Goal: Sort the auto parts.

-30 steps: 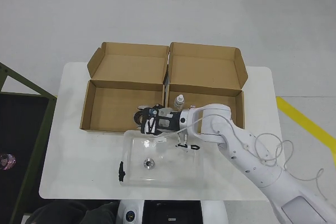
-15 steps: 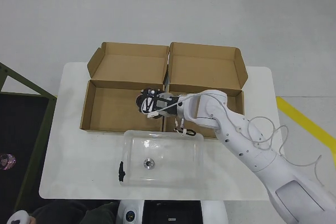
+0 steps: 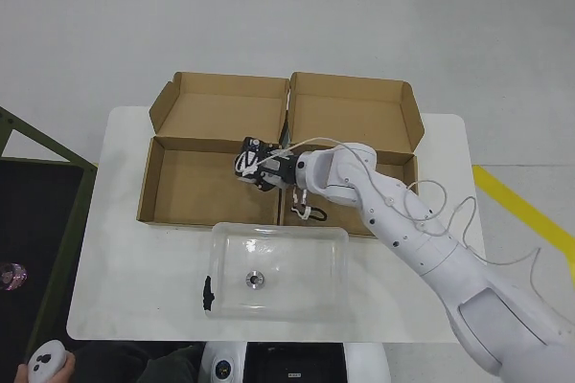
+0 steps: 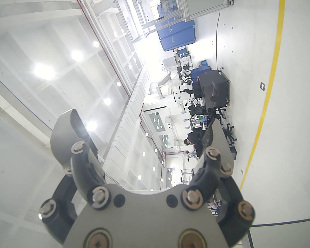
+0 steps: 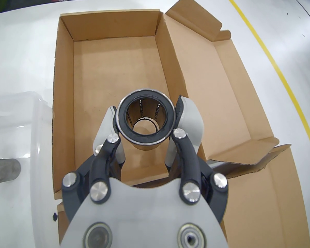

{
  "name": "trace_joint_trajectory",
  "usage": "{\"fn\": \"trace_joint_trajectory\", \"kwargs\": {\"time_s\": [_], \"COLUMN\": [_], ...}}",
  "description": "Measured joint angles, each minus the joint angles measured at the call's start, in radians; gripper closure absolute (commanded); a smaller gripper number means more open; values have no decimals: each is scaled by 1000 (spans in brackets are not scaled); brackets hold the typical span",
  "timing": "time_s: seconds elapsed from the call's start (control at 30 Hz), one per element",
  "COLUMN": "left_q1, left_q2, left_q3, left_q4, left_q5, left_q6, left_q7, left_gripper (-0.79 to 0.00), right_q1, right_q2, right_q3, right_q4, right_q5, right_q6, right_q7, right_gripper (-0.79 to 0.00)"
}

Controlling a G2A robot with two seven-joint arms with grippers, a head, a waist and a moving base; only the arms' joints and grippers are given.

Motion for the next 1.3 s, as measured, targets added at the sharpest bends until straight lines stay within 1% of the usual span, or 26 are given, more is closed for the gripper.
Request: {"fn": "trace_joint_trajectory", "kwargs": {"time_s": [0.1,0.23,0.53,0.6,0.67,0.7,0.9,0.93,1.03,1.2,1.23,1.3], "left_q1": [0,0,0,0,0,0,0,0,0,0,0,0], "left_q2": [0,0,0,0,0,0,0,0,0,0,0,0], "left_q3": [0,0,0,0,0,0,0,0,0,0,0,0], "left_q4": [0,0,0,0,0,0,0,0,0,0,0,0], "left_q5": [0,0,0,0,0,0,0,0,0,0,0,0], "left_q6": [0,0,0,0,0,0,0,0,0,0,0,0], "left_q7": [0,0,0,0,0,0,0,0,0,0,0,0], "left_gripper": [-785,-785,-785,-785,-785,-785,-785,-785,-785,-785,-785,-785], "right_q1": [11,31,56,59,62,63,68,68,68,64,64,64], "right_q2": [-15,-34,-74,-81,-89,-92,-109,-111,-116,-123,-124,-124], "right_q3": [-18,-42,-69,-74,-79,-80,-83,-83,-83,-80,-77,-72], "right_q4": [40,80,172,188,205,212,249,254,262,264,263,257], "right_q5": [0,-44,-44,-45,-46,-46,-52,-54,-62,-75,-78,-82], "right_q6": [4,26,36,37,38,38,39,39,40,40,40,42], "right_q7": [-10,-16,-29,-26,-18,-17,-11,-9,-1,9,9,9], "right_gripper": [0,0,0,-34,-105,-123,-203,-228,-339,-400,-431,-468]}}
